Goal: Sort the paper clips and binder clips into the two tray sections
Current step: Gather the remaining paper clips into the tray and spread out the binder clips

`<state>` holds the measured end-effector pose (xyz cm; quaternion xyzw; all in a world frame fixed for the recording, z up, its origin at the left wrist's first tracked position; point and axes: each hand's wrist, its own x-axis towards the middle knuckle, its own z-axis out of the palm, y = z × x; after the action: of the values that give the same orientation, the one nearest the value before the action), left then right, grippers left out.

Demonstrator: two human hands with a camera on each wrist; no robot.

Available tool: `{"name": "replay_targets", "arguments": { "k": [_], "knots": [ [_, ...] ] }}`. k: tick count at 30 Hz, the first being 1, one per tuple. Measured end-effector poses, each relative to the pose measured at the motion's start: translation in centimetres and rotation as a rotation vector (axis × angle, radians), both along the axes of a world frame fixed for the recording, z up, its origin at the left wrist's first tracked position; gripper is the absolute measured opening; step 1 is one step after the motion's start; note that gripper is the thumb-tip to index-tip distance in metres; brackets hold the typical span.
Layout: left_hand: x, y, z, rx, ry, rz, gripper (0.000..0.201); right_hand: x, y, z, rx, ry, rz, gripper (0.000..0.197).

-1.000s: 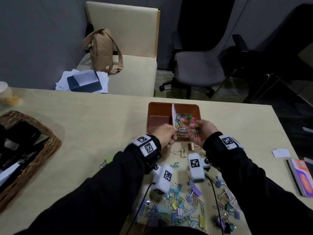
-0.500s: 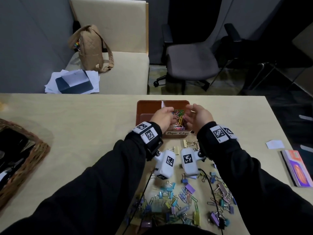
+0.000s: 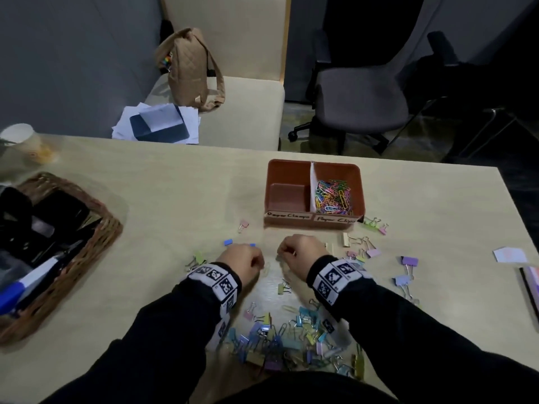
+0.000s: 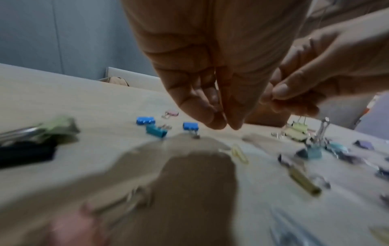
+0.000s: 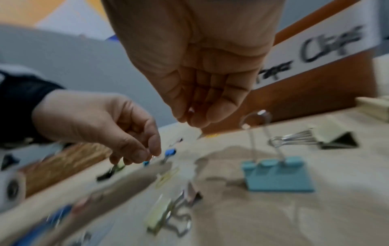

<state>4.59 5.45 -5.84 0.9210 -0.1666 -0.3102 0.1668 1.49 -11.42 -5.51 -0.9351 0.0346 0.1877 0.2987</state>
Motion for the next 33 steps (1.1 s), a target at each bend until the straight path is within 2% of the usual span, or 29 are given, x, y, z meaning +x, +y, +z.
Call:
{"name": "replay_targets", "arguments": {
  "k": [3,5,9,13,18,22,26,30,31,33],
  "knots": [
    [-1.6,0.8,-0.9,0.115,0.032,-0.008,0.006,0.3,2.2,-1.0,-0.144,0.057,0.25,0.029],
    [-2.7,1.3,-1.2,0.165,0.083,0.01,0.014,0.3,3.3,-1.7,-0.197,0.063,0.353,0.035],
    [-4.0,2.2,-2.0,0.188,0.14,-0.004,0.028,0.2,4.3,-2.4,-0.334,0.095,0.475,0.03],
    [-4.8,2.4,-2.3,0.181,0.084,-0.053,0.011,0.2,4.5,-2.9,-0.356,0.116,0.455,0.024],
    [-4.7,2.7,-2.3,0.152,0.033,-0.05,0.017,0.0,4.4,-2.9,-0.359,0.182,0.384,0.026],
    [-4.0,3.4,-2.6,0.069,-0.001,0.03,0.014,-0.1,3.8,-2.1,-0.266,0.145,0.27,0.005],
    [-2.9,4.4,-3.3,-0.056,0.017,0.106,0.015,0.9,3.1,-1.1,-0.231,0.165,0.108,0.026],
    [-2.8,4.9,-3.5,-0.045,-0.081,-0.005,0.023,2.0,2.6,-0.9,-0.295,0.305,0.138,0.085],
    [-3.0,4.9,-3.5,-0.055,-0.1,-0.041,0.024,2.2,2.5,-1.1,-0.309,0.316,0.144,0.093],
    [-3.7,4.5,-3.4,-0.092,-0.092,-0.114,0.026,2.3,2.4,-1.3,-0.324,0.326,0.15,0.098]
  ]
}}
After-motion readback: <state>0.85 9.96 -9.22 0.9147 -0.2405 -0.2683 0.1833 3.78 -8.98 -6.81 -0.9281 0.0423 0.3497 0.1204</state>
